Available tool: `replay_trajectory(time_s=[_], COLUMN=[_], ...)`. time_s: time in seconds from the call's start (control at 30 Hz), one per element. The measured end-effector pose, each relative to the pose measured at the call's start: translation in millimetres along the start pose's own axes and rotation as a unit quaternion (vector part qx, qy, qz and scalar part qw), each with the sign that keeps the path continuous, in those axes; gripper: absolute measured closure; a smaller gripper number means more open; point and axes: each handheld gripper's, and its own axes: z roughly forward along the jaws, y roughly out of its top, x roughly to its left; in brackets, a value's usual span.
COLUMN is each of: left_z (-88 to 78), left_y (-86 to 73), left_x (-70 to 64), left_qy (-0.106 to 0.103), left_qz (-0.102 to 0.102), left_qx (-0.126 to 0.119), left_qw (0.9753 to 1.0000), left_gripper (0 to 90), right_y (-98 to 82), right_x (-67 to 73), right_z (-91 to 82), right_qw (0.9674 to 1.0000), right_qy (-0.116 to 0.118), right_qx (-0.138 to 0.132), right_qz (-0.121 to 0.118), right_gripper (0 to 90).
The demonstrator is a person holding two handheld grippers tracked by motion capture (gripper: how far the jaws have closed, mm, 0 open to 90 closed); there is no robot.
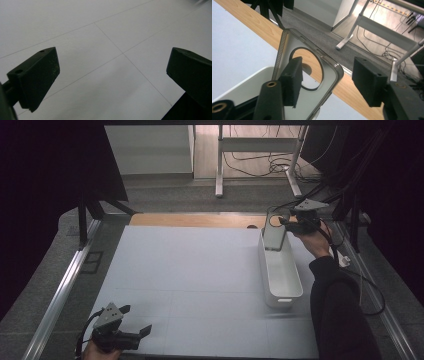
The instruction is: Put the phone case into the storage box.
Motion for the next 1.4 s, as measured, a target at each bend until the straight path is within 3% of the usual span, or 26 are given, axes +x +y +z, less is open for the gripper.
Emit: replay_trajectory(time_s=[0.07, 0.4, 0.73, 1.17, 1.4], left_z=[-0.1, -0.8, -2.6, -1.9, -3.1], left_y=[0.0, -0.4, -1.0, -0.4, -1.5], left_x=[0.1, 0.6, 0.9, -0.3, 2.8], left_qy=[0.0, 0.0, 0.01, 0.009, -0.002], left_qz=[0.0, -0.005, -0.012, -0.003, -0.012], left_qx=[-0.001, -0.005, -0.011, -0.004, -0.009], left_qw=[1.0, 1.0, 0.9998, 0.9999, 0.9999], left_gripper=[0.0, 0.0, 0.0, 0.0, 0.0], right_y=[0.7, 2.5, -1.3, -4.8, -5.0], right_x=[0.5, 3.4, 11.3, 26.4, 42.3], right_z=[-1.3, -11.1, -22.3, -46.2, -57.1], right_qw=[0.9999, 0.9986, 0.9946, 0.9881, 0.9875], right_qy=[0.002, 0.014, 0.032, 0.052, 0.062], right_qx=[0.006, 0.009, 0.04, 0.052, 0.062], right_qz=[0.01, 0.05, 0.09, 0.135, 0.131], right_gripper=[35.9, 29.3, 23.9, 21.5, 21.2])
